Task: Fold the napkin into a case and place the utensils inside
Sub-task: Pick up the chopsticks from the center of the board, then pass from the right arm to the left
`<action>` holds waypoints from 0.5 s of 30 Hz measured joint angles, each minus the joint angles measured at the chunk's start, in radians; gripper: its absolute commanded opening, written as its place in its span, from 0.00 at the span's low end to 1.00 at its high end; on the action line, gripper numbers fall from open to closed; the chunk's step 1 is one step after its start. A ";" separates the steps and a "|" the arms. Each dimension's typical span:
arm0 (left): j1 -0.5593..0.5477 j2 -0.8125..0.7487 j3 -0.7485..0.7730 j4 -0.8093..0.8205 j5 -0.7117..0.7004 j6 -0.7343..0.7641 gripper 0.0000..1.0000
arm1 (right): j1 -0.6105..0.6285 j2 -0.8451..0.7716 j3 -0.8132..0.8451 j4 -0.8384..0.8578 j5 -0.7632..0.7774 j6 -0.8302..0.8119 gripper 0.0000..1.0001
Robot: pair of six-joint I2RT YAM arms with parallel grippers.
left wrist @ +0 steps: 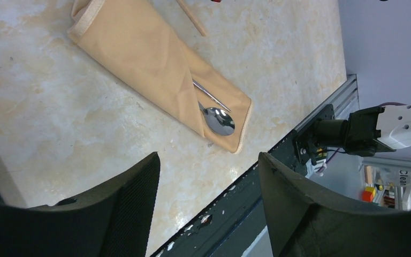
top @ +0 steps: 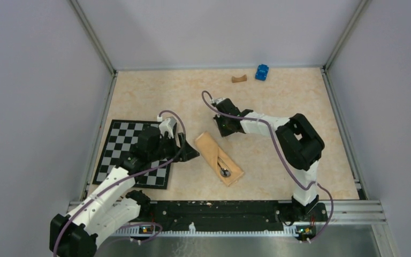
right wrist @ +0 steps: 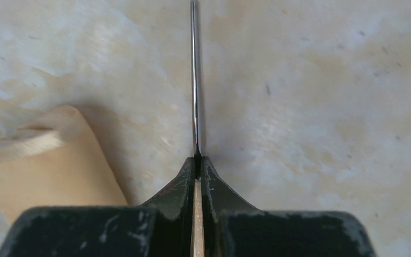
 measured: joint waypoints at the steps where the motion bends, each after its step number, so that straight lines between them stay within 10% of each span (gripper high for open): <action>1: 0.000 0.001 0.000 0.005 0.011 -0.002 0.76 | -0.014 -0.020 -0.030 0.013 -0.004 -0.001 0.00; 15: -0.146 0.254 -0.010 0.487 0.082 -0.158 0.80 | -0.169 -0.605 -0.505 0.375 -0.170 0.337 0.00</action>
